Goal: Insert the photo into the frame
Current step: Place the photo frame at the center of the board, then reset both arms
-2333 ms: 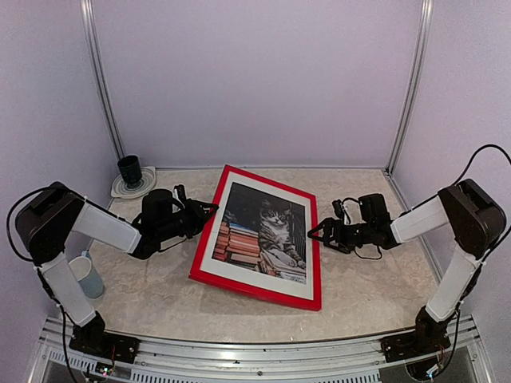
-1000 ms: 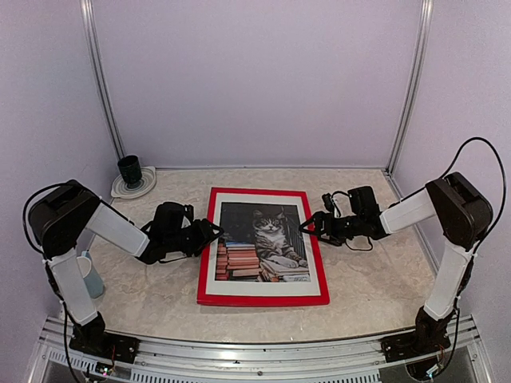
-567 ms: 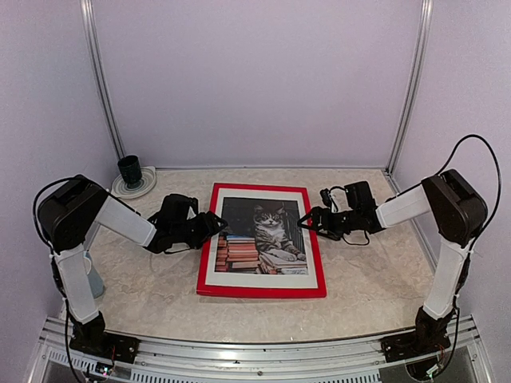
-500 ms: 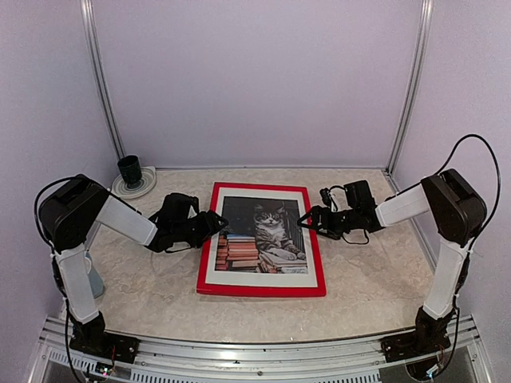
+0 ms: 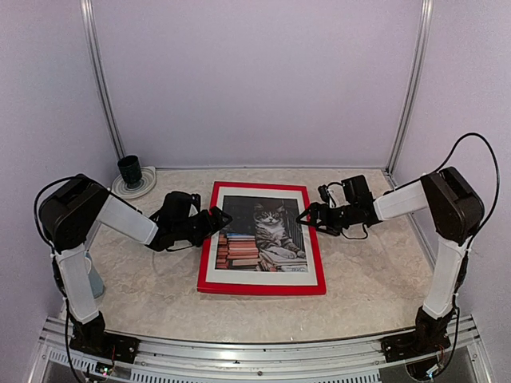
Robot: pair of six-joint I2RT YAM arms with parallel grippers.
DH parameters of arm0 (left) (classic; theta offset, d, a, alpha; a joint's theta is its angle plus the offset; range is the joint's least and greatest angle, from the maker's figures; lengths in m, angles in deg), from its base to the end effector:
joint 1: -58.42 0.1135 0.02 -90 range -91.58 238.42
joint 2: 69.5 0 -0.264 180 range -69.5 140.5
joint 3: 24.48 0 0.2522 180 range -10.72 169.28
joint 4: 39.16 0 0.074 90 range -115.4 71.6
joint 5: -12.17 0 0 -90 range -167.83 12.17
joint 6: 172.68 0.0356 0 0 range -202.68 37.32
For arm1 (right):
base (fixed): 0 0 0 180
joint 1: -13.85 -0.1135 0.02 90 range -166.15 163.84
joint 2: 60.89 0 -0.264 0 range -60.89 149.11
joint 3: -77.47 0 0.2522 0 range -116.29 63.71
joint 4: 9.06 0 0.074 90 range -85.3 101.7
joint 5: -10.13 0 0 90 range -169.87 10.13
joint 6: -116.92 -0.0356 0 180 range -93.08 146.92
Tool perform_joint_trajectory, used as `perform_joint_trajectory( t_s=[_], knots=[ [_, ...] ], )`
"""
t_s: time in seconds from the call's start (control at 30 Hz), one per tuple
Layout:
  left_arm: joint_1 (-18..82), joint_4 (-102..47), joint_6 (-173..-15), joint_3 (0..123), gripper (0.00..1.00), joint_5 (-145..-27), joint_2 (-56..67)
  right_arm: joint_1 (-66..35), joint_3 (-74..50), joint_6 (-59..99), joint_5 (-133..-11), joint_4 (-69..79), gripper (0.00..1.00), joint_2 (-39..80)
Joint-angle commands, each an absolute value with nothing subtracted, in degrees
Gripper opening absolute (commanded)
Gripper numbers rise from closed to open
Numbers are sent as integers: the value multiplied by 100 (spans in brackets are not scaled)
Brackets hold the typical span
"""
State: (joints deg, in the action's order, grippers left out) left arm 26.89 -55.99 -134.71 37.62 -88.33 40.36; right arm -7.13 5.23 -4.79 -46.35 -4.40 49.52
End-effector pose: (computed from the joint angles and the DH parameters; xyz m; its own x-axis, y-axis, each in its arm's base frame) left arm 0.3143 -0.2004 0.1191 -0.7799 -0.4309 -0.4539 0.0530 0.6772 -0.7339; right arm 0.3537 0.1567 0.1346 -0.8957 0.1259 -0.4266 -0.2420 0.6668 0.7049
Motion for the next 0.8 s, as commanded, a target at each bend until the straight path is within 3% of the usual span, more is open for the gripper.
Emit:
perform_joint_trajectory(
  t_s=[0.0,0.5,0.77],
  knots=[
    [2738,-5387,-13261,3656,99,-8745,3931,-616,334,-258,-4773,-111,99,4939],
    [3016,-4924,-13006,3283,99,-8255,3322,-280,206,167,-5189,591,99,4365],
    [3054,-4306,-12310,3170,99,-7364,2294,-250,244,919,-5960,1357,99,3556]
  ],
)
